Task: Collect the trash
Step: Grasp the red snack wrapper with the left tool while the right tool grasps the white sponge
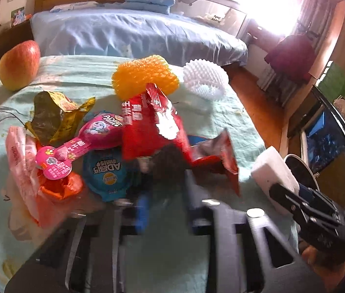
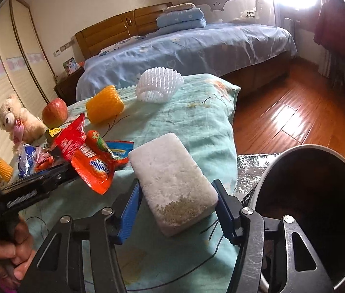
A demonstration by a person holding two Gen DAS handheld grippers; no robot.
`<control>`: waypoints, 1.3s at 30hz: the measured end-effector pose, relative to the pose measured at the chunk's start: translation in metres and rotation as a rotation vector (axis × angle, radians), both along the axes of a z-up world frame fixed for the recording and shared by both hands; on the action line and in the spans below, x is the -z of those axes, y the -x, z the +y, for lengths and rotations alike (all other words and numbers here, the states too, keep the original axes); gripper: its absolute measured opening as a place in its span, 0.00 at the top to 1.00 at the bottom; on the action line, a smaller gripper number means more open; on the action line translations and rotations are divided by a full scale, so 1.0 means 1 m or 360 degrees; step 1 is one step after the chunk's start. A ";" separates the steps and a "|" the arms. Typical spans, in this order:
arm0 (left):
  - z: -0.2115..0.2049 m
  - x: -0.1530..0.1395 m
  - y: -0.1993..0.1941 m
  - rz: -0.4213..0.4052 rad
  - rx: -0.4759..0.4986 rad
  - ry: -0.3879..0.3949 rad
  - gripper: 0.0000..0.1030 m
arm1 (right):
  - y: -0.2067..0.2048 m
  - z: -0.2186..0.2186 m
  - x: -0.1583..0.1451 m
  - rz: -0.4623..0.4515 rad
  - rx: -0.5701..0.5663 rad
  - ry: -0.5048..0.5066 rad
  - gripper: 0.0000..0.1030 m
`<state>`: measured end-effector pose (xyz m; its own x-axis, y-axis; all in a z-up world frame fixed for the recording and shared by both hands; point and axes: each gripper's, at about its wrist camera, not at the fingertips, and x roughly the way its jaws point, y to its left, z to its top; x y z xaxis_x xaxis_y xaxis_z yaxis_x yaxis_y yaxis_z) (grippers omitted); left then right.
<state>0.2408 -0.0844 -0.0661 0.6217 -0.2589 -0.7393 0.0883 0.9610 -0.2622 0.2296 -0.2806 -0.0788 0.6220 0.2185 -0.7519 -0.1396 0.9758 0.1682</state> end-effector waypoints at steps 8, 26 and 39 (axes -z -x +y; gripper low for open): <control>0.000 -0.007 0.014 -0.0080 0.0036 0.0000 1.00 | 0.007 -0.001 -0.003 -0.0011 0.0018 -0.0042 0.44; -0.042 -0.017 0.027 -0.0051 0.0237 0.0184 0.64 | 0.042 -0.040 -0.027 -0.0103 0.0176 -0.0102 0.44; -0.064 -0.013 0.029 -0.0078 0.0328 0.0104 0.99 | 0.050 -0.056 -0.021 -0.0093 0.0251 -0.0135 0.44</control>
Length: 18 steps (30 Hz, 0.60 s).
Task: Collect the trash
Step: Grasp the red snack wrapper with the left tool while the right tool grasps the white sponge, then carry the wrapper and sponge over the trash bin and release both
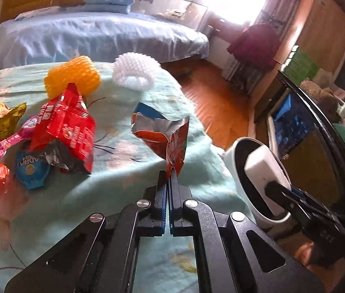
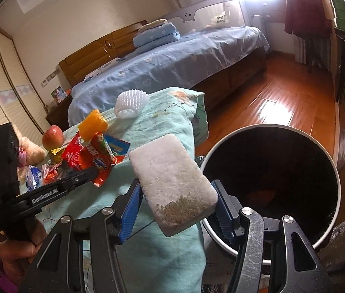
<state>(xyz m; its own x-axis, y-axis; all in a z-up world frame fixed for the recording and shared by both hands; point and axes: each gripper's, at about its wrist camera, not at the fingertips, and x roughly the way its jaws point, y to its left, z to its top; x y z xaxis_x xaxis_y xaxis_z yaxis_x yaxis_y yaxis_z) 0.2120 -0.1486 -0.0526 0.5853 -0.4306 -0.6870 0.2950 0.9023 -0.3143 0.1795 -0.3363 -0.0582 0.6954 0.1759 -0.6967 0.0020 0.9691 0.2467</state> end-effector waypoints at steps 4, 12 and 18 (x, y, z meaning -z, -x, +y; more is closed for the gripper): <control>-0.013 -0.004 0.014 -0.0022 0.0078 -0.0019 0.99 | 0.008 -0.007 0.000 -0.0005 0.0035 -0.0006 0.44; -0.053 -0.009 0.037 -0.0044 0.0271 -0.0049 0.99 | 0.025 -0.029 -0.002 -0.0002 0.0129 0.0013 0.44; -0.076 -0.009 0.049 -0.0043 0.0354 -0.0067 0.99 | 0.037 -0.048 -0.003 0.0001 0.0210 0.0039 0.44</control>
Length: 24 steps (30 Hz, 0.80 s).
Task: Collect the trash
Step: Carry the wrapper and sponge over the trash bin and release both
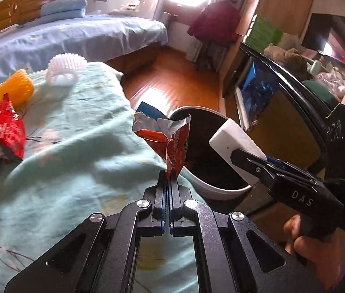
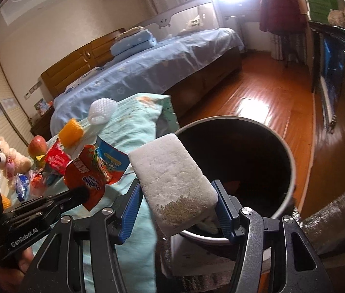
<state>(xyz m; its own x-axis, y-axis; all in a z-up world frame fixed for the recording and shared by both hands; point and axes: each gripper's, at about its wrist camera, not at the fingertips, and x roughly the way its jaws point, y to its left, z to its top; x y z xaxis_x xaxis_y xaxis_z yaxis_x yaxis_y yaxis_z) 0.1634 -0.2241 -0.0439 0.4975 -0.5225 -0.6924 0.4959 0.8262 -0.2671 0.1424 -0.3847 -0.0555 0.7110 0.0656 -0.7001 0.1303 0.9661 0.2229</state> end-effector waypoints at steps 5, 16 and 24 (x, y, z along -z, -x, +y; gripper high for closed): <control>-0.005 0.000 0.001 0.0005 0.0017 -0.0006 0.99 | 0.004 -0.010 0.001 0.0008 0.0043 0.0009 0.44; -0.020 0.001 -0.001 0.0027 0.0067 -0.0013 0.99 | 0.000 -0.019 0.006 0.0033 0.0078 0.0037 0.44; -0.032 0.004 -0.008 0.0056 0.0084 -0.0018 0.99 | -0.008 -0.030 0.008 0.0050 0.0103 0.0058 0.44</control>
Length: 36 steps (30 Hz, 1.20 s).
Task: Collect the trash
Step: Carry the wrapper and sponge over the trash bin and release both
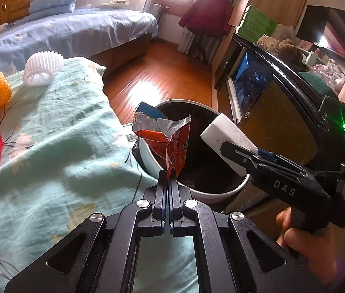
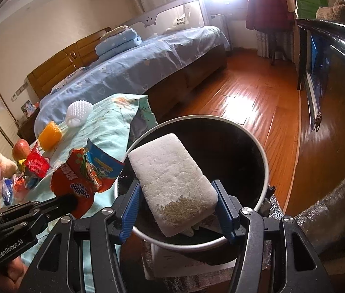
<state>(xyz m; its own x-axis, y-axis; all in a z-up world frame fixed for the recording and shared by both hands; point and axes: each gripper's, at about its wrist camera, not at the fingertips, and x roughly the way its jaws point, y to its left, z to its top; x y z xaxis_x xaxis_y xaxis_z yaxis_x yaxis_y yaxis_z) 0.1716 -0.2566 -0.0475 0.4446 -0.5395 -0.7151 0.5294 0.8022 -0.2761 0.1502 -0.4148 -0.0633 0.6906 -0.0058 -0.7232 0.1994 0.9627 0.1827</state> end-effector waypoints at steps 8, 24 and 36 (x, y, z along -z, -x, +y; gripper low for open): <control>-0.014 0.003 -0.008 0.0037 0.0022 0.0003 0.99 | -0.009 -0.012 0.002 0.0022 0.0023 0.0013 0.44; -0.030 0.005 -0.016 0.0048 0.0044 -0.0021 0.99 | -0.023 -0.026 0.006 0.0061 0.0040 0.0021 0.43; -0.041 0.005 -0.021 0.0065 0.0072 -0.0026 0.99 | -0.030 -0.032 0.010 0.0088 0.0041 0.0016 0.43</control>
<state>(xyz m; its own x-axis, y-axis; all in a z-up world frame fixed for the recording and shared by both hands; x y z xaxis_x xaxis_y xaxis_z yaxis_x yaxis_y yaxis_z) 0.1924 -0.2973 -0.0522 0.3905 -0.5466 -0.7408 0.5536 0.7824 -0.2854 0.1807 -0.4470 -0.0735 0.6493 -0.0305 -0.7599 0.2339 0.9588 0.1614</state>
